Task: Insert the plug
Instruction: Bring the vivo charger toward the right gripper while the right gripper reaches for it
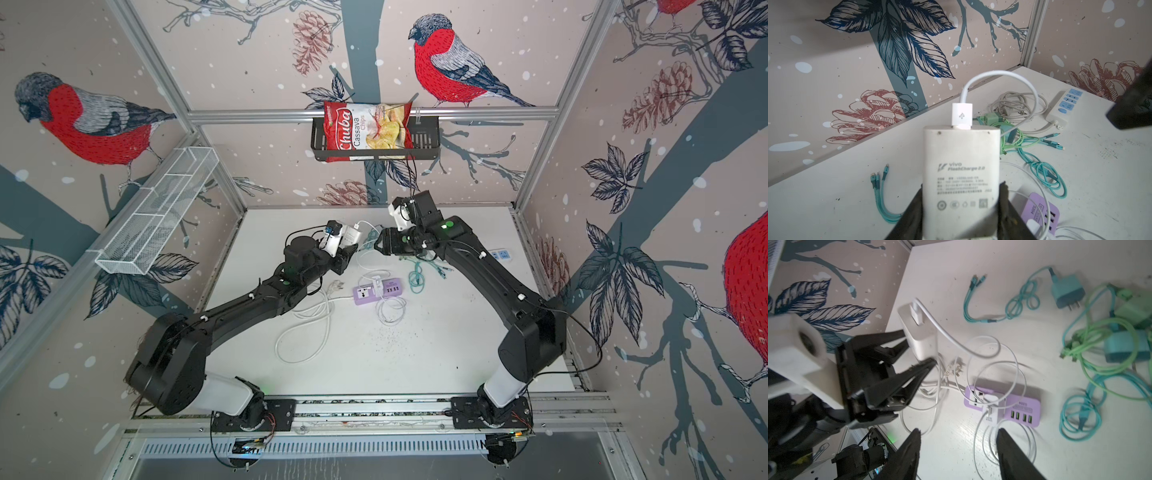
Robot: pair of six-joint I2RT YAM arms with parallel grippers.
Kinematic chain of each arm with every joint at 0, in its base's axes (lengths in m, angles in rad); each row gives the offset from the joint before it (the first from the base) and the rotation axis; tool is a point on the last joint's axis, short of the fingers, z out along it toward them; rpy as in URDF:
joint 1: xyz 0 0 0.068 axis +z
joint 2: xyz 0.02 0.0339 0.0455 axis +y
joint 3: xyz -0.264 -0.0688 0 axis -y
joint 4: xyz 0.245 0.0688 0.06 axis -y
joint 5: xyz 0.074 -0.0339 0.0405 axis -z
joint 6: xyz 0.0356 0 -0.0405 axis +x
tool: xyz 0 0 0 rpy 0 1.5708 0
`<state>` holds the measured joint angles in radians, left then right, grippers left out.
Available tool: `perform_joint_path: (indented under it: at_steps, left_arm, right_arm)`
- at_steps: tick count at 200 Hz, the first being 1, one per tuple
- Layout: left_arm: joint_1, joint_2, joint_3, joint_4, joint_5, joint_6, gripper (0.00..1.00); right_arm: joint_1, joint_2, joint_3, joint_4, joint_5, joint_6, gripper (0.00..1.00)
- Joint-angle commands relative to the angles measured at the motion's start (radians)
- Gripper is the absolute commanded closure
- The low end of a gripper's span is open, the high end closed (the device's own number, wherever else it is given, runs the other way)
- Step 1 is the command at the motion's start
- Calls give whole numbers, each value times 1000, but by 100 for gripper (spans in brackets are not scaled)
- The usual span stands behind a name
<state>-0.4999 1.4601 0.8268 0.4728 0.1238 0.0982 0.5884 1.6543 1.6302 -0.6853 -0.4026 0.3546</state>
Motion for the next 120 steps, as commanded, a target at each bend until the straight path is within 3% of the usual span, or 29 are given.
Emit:
perform_joint_path:
  at_steps: [1, 35, 64, 120]
  left_arm:
    - [0, -21, -72, 225, 33, 83, 84]
    - [1, -39, -204, 442, 71, 147, 83]
    - [1, -10, -196, 434, 104, 155, 83]
    - [1, 31, -221, 512, 154, 178, 84]
  right_arm:
    - [16, 34, 51, 18, -105, -92, 36]
    - [17, 80, 122, -68, -57, -179, 38]
    - [11, 100, 148, -98, -22, -271, 37]
    - [9, 125, 131, -51, -135, -350, 33]
